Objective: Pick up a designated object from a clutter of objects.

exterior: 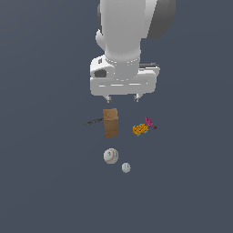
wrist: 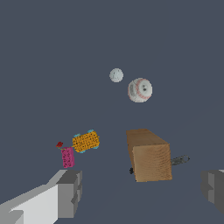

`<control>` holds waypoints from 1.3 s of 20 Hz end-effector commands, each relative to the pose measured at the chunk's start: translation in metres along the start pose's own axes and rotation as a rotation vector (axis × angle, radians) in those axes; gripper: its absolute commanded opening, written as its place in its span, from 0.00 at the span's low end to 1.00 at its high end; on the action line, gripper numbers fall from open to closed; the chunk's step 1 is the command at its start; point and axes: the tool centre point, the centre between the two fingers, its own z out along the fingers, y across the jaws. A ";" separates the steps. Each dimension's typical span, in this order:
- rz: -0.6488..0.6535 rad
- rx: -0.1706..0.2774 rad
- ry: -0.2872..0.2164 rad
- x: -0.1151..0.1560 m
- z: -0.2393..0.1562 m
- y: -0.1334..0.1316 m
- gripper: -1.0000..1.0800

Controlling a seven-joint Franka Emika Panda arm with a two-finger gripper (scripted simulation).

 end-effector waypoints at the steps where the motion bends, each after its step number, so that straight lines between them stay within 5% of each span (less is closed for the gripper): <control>1: 0.000 0.000 0.000 0.000 0.000 0.000 0.96; 12: -0.038 0.019 0.015 0.009 -0.002 -0.019 0.96; 26: -0.049 -0.006 0.020 -0.006 0.041 0.010 0.96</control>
